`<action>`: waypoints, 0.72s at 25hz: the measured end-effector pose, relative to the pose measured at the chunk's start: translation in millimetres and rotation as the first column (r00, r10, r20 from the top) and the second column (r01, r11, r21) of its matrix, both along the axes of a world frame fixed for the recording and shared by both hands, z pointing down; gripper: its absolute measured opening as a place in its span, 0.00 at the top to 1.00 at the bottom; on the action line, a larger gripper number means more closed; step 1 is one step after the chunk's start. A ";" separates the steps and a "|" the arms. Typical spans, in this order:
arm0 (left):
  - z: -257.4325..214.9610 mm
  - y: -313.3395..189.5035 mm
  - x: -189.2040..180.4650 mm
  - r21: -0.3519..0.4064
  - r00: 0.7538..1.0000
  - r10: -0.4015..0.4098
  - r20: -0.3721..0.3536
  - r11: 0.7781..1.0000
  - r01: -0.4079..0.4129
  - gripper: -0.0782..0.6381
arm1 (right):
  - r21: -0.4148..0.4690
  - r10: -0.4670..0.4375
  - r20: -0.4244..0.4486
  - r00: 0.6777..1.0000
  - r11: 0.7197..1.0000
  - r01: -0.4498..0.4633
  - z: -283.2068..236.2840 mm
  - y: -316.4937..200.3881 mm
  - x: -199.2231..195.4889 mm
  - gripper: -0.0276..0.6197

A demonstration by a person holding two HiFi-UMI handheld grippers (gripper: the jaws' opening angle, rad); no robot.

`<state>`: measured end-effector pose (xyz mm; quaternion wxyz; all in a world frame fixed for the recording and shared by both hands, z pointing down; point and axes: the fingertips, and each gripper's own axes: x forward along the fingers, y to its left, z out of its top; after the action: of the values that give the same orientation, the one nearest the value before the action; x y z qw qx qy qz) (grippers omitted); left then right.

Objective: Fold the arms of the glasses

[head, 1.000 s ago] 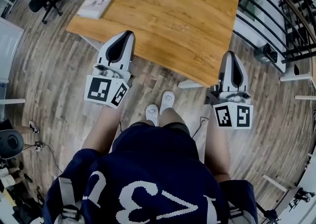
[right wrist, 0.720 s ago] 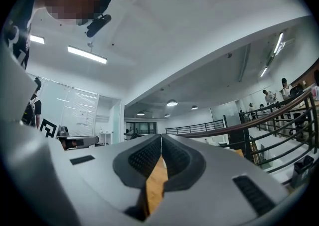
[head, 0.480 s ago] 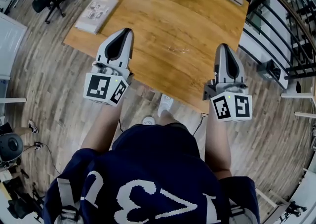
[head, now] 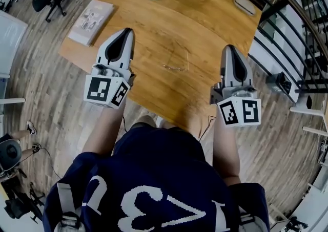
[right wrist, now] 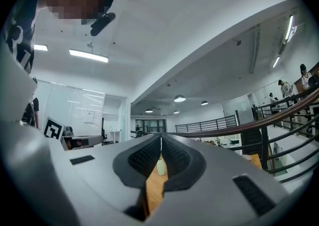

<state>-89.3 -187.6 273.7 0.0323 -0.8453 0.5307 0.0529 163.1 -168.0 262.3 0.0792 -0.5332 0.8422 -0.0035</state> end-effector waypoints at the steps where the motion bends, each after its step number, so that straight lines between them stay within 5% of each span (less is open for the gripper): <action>1: 0.9 -4.0 1.8 -0.002 1.000 -0.002 0.002 1.000 0.002 0.85 | -0.002 -0.004 0.005 1.000 1.000 0.004 0.8 -5.2 0.9 0.91; 10: 28.4 -27.9 14.0 -0.066 1.000 0.026 -0.009 0.997 -0.027 0.85 | -0.069 -0.015 0.050 0.999 0.997 0.019 24.9 -24.4 -5.8 0.91; 18: 71.7 -40.6 20.4 -0.154 0.995 0.103 -0.015 0.983 -0.104 0.85 | -0.229 0.020 0.134 0.991 0.973 0.011 72.4 -24.1 -19.4 0.91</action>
<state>-68.9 -228.2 345.4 -0.0382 -0.8714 0.4888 0.0162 143.7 -192.1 334.8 0.0740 -0.5391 0.8278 -0.1367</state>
